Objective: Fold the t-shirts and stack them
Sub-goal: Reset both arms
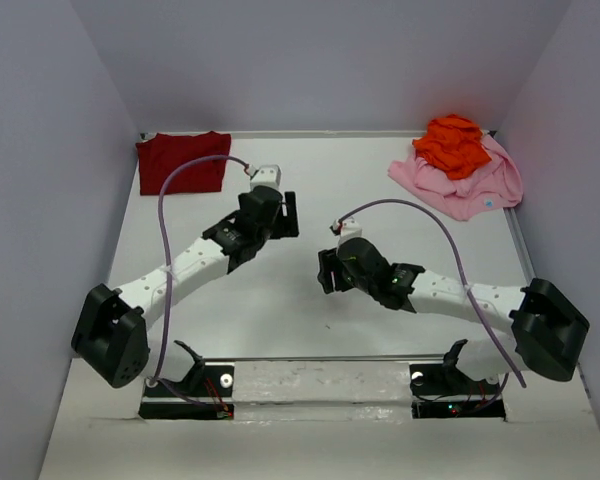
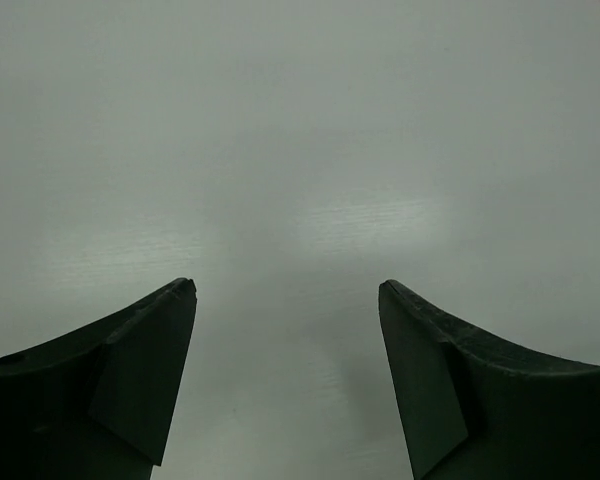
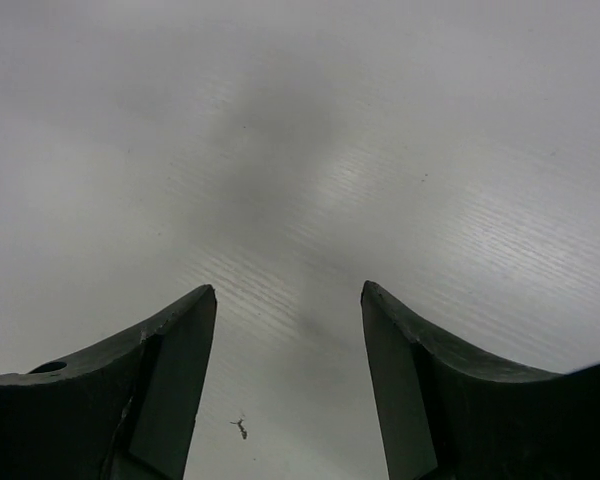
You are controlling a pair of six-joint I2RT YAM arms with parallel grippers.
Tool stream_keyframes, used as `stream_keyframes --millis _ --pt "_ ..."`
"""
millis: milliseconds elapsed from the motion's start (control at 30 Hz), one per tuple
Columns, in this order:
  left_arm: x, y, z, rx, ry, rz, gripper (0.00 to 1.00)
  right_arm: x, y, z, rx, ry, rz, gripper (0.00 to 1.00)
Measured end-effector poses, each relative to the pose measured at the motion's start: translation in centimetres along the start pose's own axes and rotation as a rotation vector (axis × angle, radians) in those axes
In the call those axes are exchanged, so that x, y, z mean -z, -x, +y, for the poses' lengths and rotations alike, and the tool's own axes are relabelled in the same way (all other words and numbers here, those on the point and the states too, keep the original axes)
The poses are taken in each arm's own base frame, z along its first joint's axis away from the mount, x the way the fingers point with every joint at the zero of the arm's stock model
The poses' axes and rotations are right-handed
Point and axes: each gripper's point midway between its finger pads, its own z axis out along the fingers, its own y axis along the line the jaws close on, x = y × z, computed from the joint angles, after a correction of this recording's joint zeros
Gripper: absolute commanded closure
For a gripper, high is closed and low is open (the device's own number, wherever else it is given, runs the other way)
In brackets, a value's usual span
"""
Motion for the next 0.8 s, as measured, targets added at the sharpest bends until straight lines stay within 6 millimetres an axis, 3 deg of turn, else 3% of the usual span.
stream_keyframes --millis 67,167,300,467,567,800 --pt "-0.1 -4.0 -0.8 -0.027 0.002 0.046 0.15 0.7 1.1 -0.4 -0.014 -0.025 -0.042 0.34" --pt "-0.6 -7.5 -2.0 -0.040 -0.001 0.069 0.14 1.4 2.6 -1.6 -0.036 -0.080 -0.103 0.34" --pt "-2.1 -11.4 -3.2 -0.039 -0.001 0.097 0.15 1.4 3.2 -3.4 -0.055 -0.159 -0.129 0.34" --pt "-3.4 -16.3 -3.0 -0.065 0.029 0.144 0.15 1.3 3.4 -4.7 -0.066 -0.211 -0.137 0.33" --pt "-3.3 -17.1 -3.3 -0.053 0.021 0.136 0.18 1.1 3.2 -5.0 -0.065 -0.225 -0.130 0.33" --pt "-2.9 -15.4 -4.2 -0.021 0.000 0.076 0.19 0.1 1.5 -5.7 -0.053 -0.263 -0.078 0.33"
